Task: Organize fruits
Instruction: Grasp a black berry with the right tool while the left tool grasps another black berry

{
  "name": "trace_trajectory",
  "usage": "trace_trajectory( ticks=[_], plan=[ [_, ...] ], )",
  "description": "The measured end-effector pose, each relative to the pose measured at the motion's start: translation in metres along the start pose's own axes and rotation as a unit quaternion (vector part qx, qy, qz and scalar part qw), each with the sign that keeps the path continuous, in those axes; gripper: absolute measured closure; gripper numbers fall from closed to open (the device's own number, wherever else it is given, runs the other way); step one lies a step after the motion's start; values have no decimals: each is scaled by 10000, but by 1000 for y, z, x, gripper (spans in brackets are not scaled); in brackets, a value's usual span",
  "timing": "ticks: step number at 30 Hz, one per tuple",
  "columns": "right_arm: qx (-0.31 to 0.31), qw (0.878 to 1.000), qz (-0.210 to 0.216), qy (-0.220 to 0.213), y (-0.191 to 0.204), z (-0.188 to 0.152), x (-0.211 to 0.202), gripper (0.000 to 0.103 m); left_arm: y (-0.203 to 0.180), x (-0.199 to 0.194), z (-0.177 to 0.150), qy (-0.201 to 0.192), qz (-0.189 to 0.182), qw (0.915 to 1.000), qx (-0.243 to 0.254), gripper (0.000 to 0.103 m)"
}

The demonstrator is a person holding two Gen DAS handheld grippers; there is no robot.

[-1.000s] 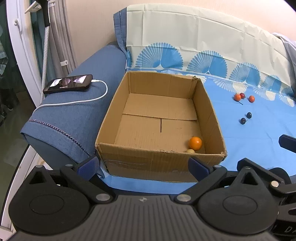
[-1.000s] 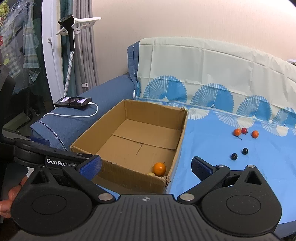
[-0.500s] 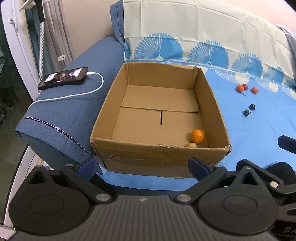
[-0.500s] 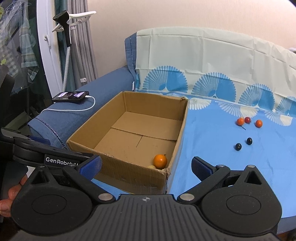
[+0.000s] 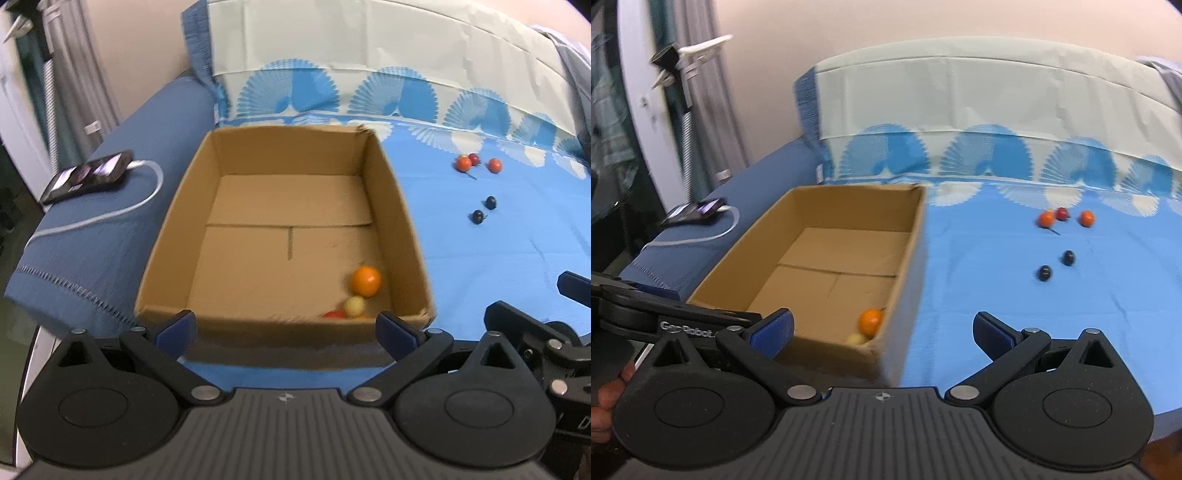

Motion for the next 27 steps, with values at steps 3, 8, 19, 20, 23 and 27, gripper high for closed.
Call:
trace_trajectory(
  ticks=[3, 8, 19, 20, 23, 27],
  plan=[
    [215, 9995, -202, -104, -26, 3, -5, 1, -20, -2, 16, -61, -92, 9998, 173, 0],
    [639, 9948, -744, -283, -86, 3, -13, 1, -64, -1, 42, -103, -336, 9982, 482, 0],
    [1666, 9704, -1701, -403, -232, 7, 5, 1, -196, 58, 112, -14, -936, 9876, 1260, 0],
    [1713, 9687, -1749, -400, -244, 8, 10, 1, -208, 69, 120, 44, -954, 9869, 1302, 0],
    [1790, 9646, -1902, -367, -276, 15, 34, 1, -247, 105, 143, 112, -1192, 9819, 1466, 0],
    [1642, 9645, -2053, -254, -307, 29, 76, 1, -291, 156, 166, 287, -1112, 9812, 1554, 0]
  ],
)
Point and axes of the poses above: each gripper's, at about its wrist camera, not at the fingertips, and x roughly the way its jaws point, y to its left, z to its top, the point moved 3 cm from there along x, roughly the way its jaws point, and after that the axes turned 15 degrees about y, right-handed, at the moved point
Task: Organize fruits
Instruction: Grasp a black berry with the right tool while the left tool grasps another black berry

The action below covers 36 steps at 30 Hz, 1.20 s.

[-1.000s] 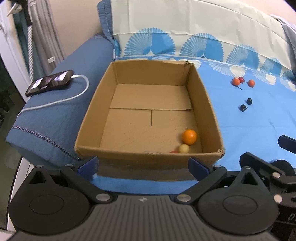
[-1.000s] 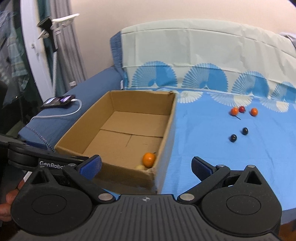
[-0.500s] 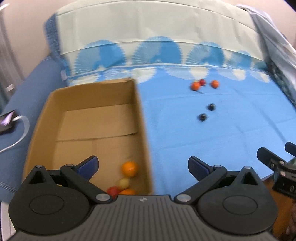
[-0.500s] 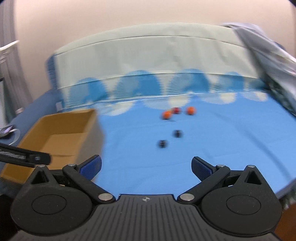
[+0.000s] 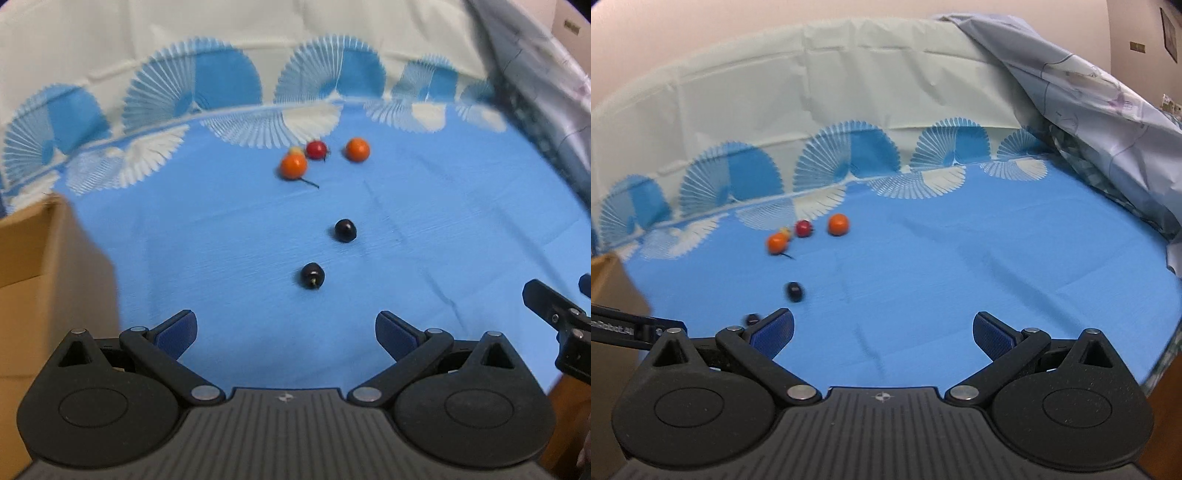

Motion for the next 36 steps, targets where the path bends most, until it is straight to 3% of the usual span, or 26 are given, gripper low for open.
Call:
trace_trajectory(
  ticks=[2, 6, 12, 21, 24, 26, 27, 28, 29, 30, 31, 33, 36],
  plan=[
    [-146, 9999, -40, 42, 1, 9, 30, 1, -6, 23, 13, 67, -45, 10000, 14, 0],
    [-388, 9989, 40, 265, 5, 24, 92, 1, -11, 77, 34, 349, 214, 9992, 10, 0],
    [-990, 9926, 327, 625, 30, 33, 164, 1, 3, 123, 49, 546, 380, 9978, -44, 0],
    [-2109, 9748, 718, 122, 75, 42, 200, 1, 32, 124, 51, 352, 117, 9988, -330, 5],
    [-2179, 9724, 831, 107, 81, 49, 204, 1, 32, 116, 48, 284, 20, 9990, -352, 12],
    [-2292, 9692, 893, 81, 84, 48, 202, 4, 28, 112, 46, 221, -57, 9994, -275, 27],
    [-2362, 9667, 986, 44, 85, 48, 200, 12, 24, 110, 46, 182, -113, 9996, -173, 33],
    [-2443, 9635, 1092, 15, 87, 47, 199, 28, 21, 108, 46, 150, -175, 9997, -64, 47],
    [-2543, 9596, 1204, 0, 91, 45, 198, 36, 17, 107, 46, 124, -251, 9996, 37, 66],
    [-2669, 9547, 1316, -21, 95, 43, 196, 59, 14, 106, 47, 114, -391, 9991, 127, 77],
    [-2793, 9502, 1380, -15, 100, 41, 194, 78, 11, 105, 47, 124, -421, 9989, 158, 77],
    [-2869, 9496, 1262, -36, 105, 38, 189, 78, 8, 103, 46, 139, -425, 9988, 186, 77],
    [-2537, 9596, 1211, 97, 98, 40, 182, 78, 10, 93, 43, 119, -459, 9988, 119, 77]
  ],
)
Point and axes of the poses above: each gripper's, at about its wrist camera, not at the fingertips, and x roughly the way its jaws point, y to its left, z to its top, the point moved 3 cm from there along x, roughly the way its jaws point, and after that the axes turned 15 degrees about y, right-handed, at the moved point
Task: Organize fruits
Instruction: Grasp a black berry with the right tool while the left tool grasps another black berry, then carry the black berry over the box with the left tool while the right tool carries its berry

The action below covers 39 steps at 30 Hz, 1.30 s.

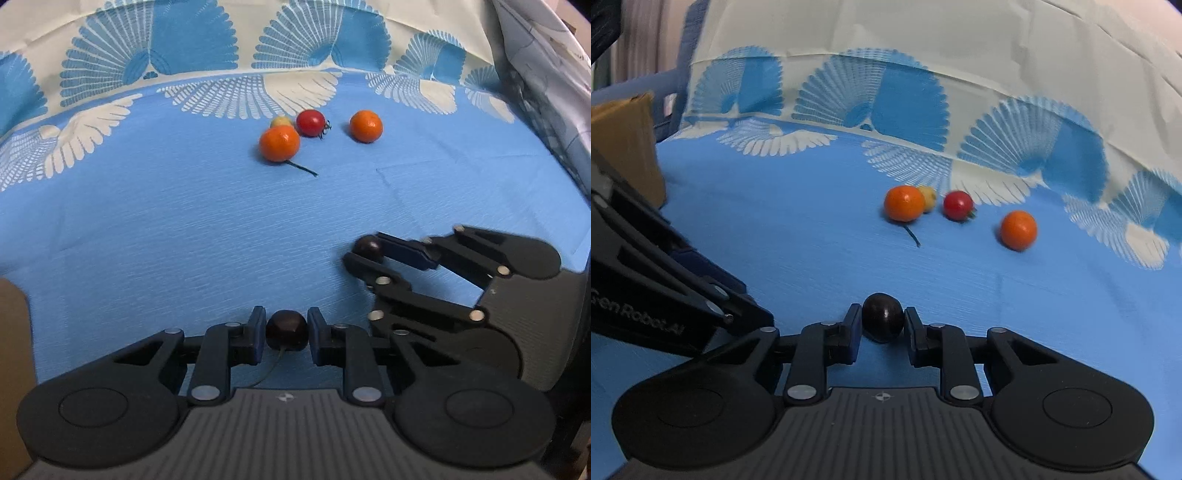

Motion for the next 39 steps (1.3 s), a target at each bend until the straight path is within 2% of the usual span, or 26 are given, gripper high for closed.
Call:
trace_trajectory(
  ticks=[6, 12, 17, 24, 30, 34, 39],
  plan=[
    [1031, 9946, -30, 132, -22, -15, -33, 78, 2, -32, -11, -91, -72, 9998, -131, 77],
    [1595, 9869, -216, -106, -26, -25, -89, 78, 5, -79, -28, -144, -68, 9996, -230, 77],
    [1721, 9841, -156, -419, -7, -19, -142, 78, 17, -129, -46, -284, 226, 9989, -307, 77],
    [1417, 9866, 343, -734, 67, -13, -219, 78, 43, -213, -93, -642, 562, 9955, -416, 77],
    [1145, 9864, 977, -664, 144, -18, -265, 78, 69, -269, -153, -826, 664, 9920, -683, 77],
    [925, 9859, 1270, -570, 191, -23, -289, 78, 89, -295, -194, -841, 749, 9904, -800, 77],
    [564, 9873, 1416, -455, 238, -33, -316, 78, 117, -312, -246, -719, 839, 9882, -1064, 77]
  ],
)
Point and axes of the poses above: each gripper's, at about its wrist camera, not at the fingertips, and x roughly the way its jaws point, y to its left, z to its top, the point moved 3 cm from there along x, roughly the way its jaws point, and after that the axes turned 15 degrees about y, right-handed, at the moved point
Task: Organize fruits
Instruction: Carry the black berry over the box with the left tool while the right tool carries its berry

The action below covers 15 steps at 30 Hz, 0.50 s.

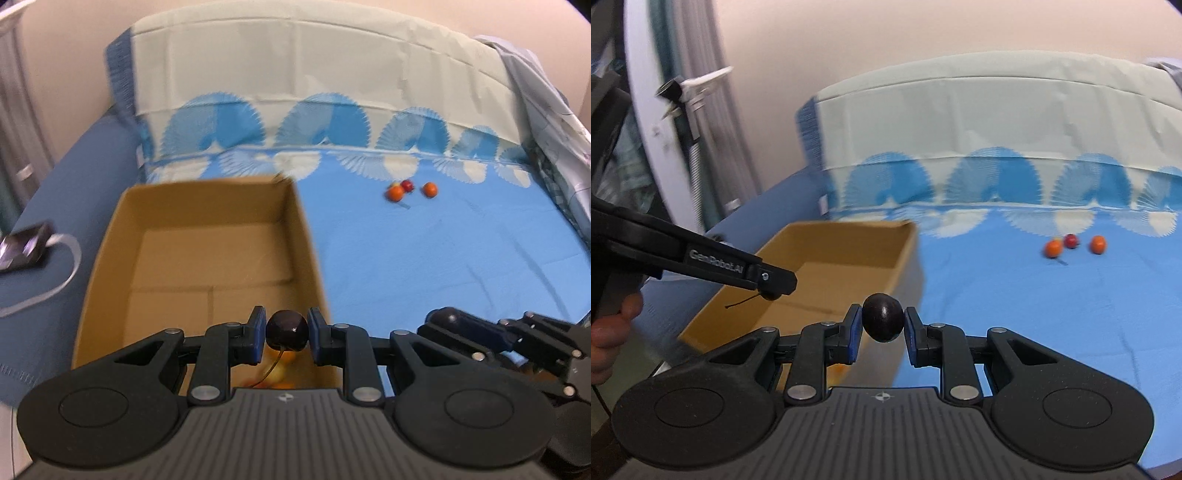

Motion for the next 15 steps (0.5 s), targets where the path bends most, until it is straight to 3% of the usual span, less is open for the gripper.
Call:
trace_trajectory(
  ticks=[8, 15],
  plan=[
    [-326, 9992, 35, 242, 56, -18, -6, 78, 49, -17, -61, 40, 78, 9993, -370, 77],
    [-704, 9973, -55, 203, 88, -25, -14, 78, 65, -25, -86, -39, 18, 9985, -553, 77]
  ],
)
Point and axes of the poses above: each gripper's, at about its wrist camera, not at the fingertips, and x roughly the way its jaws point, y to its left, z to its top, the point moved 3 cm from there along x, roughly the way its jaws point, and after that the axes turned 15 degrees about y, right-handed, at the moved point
